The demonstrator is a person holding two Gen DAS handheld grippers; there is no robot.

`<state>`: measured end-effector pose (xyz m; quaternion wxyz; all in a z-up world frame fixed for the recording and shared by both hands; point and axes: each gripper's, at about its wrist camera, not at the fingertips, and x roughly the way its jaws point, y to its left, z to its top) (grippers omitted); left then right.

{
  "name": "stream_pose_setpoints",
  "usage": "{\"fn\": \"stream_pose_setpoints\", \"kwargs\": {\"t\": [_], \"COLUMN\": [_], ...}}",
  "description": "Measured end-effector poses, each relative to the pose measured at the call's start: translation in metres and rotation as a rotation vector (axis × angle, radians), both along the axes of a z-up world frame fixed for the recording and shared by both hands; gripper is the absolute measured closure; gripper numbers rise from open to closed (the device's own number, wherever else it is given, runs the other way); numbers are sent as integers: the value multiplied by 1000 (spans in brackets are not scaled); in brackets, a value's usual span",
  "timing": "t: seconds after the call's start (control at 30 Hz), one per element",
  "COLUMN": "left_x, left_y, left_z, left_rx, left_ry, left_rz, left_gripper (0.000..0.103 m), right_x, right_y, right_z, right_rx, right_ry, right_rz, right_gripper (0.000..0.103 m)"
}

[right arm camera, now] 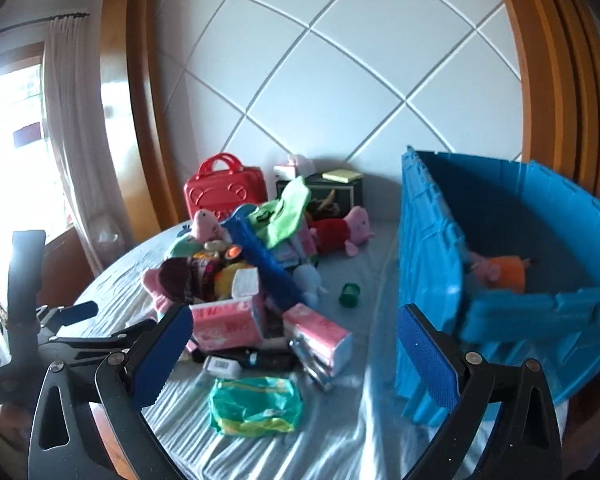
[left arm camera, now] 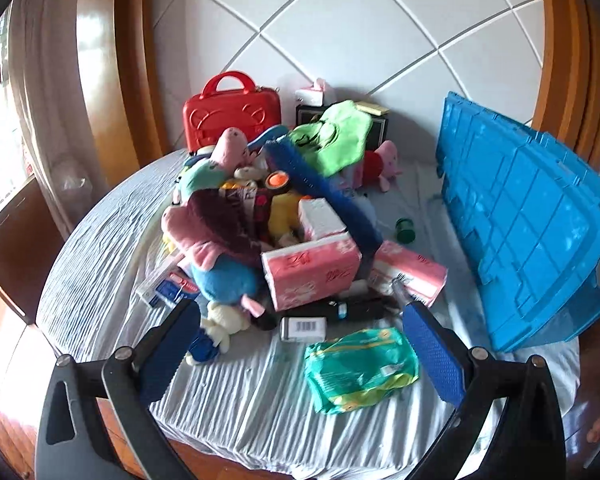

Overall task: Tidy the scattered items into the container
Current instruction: 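Withdraw both grippers from the crate back toward the pile, then grasp the green diaper bag with left gripper while right grasps the silver clip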

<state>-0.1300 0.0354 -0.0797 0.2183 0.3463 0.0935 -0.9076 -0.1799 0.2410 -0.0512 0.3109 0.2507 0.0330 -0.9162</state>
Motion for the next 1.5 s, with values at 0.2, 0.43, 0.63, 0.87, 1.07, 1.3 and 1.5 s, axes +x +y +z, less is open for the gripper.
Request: {"fn": "stream_pose_setpoints", "kwargs": {"t": [0.2, 0.43, 0.63, 0.87, 1.07, 1.3, 1.5], "left_x": [3, -20, -43, -60, -67, -63, -61], "left_y": [-34, -33, -20, -3, -1, -3, -26], "left_z": [-67, -120, -156, -194, -209, -195, -181], "left_rx": [80, 127, 180, 262, 369, 275, 199], "left_ry": [-109, -181, -235, -272, -203, -148, -145], "left_rz": [1, -69, -79, -24, 11, 55, 81], "left_gripper": [0, 0, 0, 0, 28, 56, 61], "right_x": [-13, -32, -48, -70, -89, -106, -125], "right_y": [-30, -33, -27, -13, -10, -19, -30], "right_z": [-72, -131, -162, -192, -211, -226, -226], "right_rx": [80, 148, 183, 214, 204, 203, 205], "right_ry": [-178, -291, -322, -342, -367, -379, -340], "right_rz": [2, -93, -116, -78, -19, 0, -59], "right_gripper": [0, 0, 0, 0, 0, 0, 26]}}
